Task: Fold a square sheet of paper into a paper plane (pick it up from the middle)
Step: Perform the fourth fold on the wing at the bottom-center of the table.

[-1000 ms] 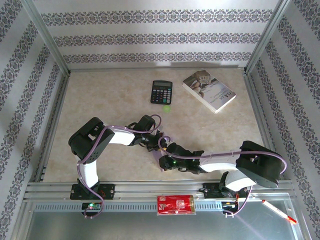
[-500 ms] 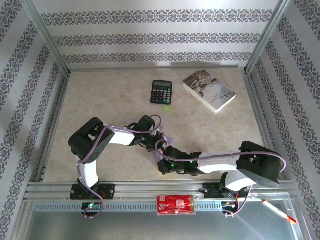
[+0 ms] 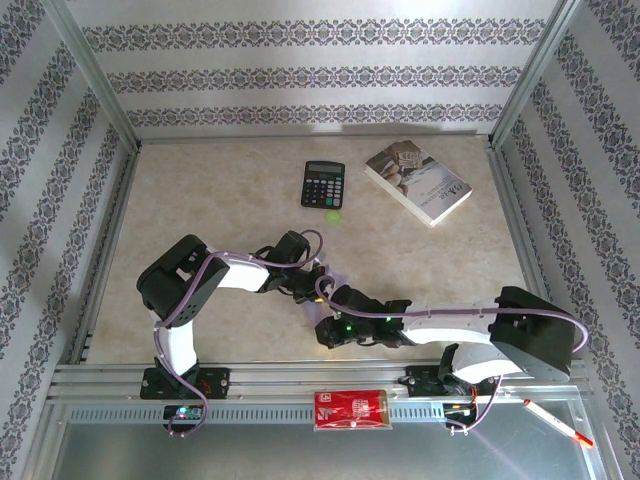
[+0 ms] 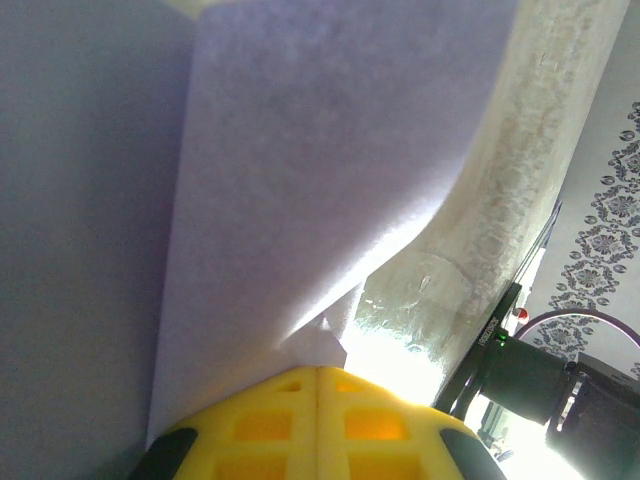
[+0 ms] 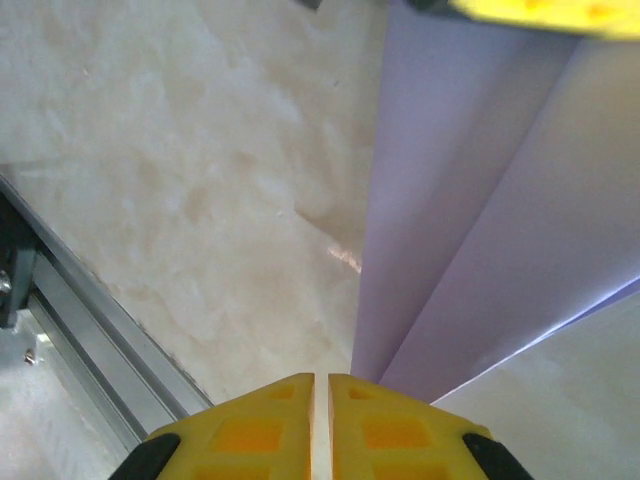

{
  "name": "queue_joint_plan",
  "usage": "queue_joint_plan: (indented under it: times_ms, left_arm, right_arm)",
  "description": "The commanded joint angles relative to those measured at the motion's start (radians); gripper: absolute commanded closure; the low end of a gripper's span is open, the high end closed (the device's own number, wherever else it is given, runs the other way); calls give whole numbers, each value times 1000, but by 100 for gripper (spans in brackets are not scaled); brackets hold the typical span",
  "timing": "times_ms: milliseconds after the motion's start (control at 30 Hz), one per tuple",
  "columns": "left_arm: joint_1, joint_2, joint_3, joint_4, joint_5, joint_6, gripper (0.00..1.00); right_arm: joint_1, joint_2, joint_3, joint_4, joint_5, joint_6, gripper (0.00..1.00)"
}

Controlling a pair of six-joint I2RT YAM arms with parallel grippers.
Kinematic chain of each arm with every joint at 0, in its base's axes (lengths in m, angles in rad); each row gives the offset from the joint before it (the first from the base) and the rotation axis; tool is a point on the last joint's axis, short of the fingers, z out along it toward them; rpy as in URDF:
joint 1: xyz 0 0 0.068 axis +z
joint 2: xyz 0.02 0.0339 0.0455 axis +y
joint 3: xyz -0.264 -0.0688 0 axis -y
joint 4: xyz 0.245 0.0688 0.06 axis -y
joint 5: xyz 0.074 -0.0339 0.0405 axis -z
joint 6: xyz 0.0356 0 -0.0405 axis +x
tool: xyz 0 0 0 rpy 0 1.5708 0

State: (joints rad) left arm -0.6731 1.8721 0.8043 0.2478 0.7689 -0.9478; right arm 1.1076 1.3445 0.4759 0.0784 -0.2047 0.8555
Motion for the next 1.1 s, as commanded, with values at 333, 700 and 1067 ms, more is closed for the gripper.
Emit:
queue_joint_plan:
  times_ms: [333,700,1067]
  left_arm:
    - [11,71,-41,-128,-114,23,100]
    - [12,74,-39,-139,-121,26,100]
    - [13,76,-42,-154,-130,29,100]
  right_arm:
    - [-10,105,20,10,-36,-16,89]
    - [76,114,-3,-18,-31,31,90]
    - [112,106,16,-55,-52,22,90]
